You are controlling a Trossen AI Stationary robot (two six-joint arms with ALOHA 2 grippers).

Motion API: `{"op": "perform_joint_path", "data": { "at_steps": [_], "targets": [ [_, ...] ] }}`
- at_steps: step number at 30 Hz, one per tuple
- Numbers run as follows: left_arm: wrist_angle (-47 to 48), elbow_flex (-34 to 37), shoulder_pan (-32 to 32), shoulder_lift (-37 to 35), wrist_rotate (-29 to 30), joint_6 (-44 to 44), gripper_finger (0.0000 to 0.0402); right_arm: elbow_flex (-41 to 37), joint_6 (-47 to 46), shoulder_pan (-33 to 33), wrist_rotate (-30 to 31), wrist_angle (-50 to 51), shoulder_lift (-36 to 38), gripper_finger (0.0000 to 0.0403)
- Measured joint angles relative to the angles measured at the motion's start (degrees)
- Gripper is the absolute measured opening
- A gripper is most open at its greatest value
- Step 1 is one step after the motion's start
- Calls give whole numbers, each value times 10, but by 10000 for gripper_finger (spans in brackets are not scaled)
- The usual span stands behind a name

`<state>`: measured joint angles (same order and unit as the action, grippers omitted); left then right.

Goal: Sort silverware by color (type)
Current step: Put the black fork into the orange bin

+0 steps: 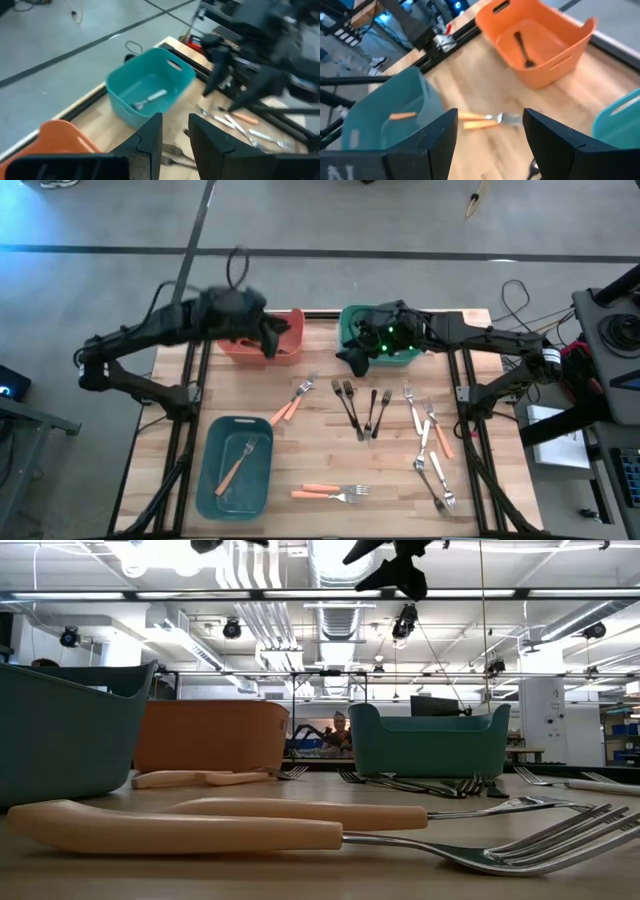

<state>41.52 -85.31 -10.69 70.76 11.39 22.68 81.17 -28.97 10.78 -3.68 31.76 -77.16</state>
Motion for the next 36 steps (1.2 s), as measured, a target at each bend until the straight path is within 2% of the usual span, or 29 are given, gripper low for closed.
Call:
{"op": "perform_joint_path", "data": {
  "at_steps": [5, 10, 15, 21, 25, 31, 36],
  "targets": [
    [-3, 41, 120, -17, 30, 3, 77, 0, -81, -40, -4, 22, -2, 215],
    [-22, 100, 187, -26, 37, -1, 77, 0, -174, -90, -29, 62, -4, 215],
    [-71, 184, 208, -65, 35, 11, 77, 0, -284, -138, -30, 146, -6, 215],
    [-193, 293, 208, -133, 26, 40, 77, -8, -434, -176, -30, 288, -6, 215],
    [-251, 338, 208, -163, 27, 42, 77, -39, -485, -184, -28, 359, -6, 215],
    [-261, 358, 208, -177, 55, 25, 77, -142, -513, -166, 0, 336, -7, 215],
    [-263, 354, 207, -175, 61, 29, 77, -257, -544, -136, 9, 197, -10, 215]
  ]
}}
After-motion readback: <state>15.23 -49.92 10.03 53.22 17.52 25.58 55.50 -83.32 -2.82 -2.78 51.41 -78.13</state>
